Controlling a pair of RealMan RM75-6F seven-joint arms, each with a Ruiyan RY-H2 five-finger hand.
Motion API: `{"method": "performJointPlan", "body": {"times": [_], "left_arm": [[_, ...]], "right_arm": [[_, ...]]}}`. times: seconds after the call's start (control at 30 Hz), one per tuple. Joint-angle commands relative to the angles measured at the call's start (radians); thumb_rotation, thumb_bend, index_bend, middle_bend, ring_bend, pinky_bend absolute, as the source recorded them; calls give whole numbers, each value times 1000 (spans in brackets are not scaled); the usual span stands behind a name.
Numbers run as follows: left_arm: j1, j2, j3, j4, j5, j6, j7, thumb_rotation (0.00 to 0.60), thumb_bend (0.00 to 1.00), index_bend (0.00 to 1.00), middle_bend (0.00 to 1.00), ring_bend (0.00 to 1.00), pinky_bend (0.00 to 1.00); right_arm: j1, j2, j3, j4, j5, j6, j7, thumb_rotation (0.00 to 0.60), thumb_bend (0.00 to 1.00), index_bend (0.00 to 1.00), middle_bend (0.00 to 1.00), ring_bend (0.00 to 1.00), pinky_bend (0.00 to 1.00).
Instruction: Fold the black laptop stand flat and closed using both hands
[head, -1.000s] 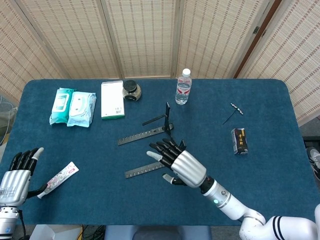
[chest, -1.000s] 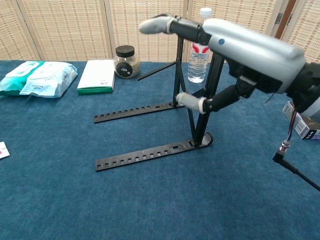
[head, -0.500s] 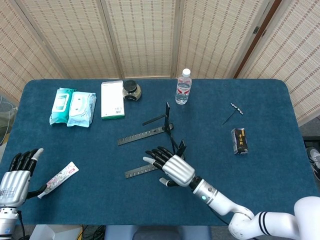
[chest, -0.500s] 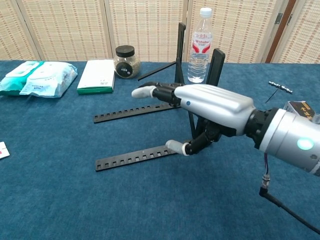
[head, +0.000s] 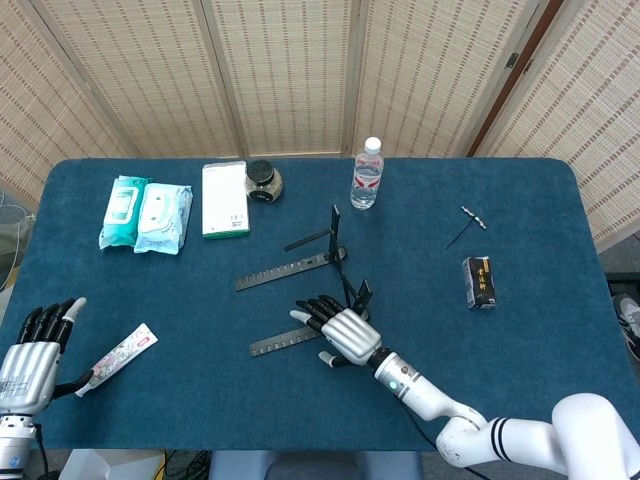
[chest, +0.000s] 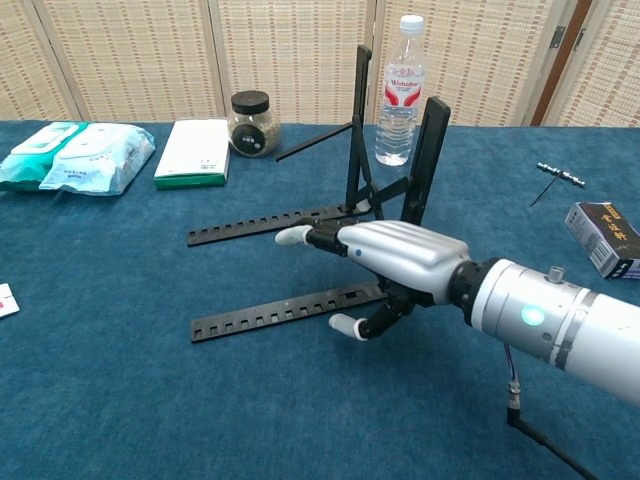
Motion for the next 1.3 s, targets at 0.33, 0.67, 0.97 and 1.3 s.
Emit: {"method": "performJointPlan", "body": {"times": [0.33, 0.67, 0.97, 1.3], "left_arm": [[-3, -6, 1, 10, 3, -7, -9, 600, 147, 0, 79, 72, 0], [-6, -5, 1, 5, 7, -9, -4, 600, 146, 0, 79, 72, 0], [-7, -2, 0, -4, 4, -11, 6, 600, 146, 0, 79, 72, 0], [-3, 6, 2, -17, 4, -6, 9, 600, 146, 0, 79, 72, 0]], "right_arm": [[-26, 2, -17, 29, 15, 15, -8, 600, 288, 0, 0, 0, 0], [-32, 23, -9, 34, 27, 16, -29, 600, 288, 0, 0, 0, 0], [-39, 98, -5, 15, 44, 10, -59, 600, 288, 0, 0, 0, 0], [-53, 169, -10, -19, 44, 22, -78, 600, 288, 0, 0, 0, 0]]}}
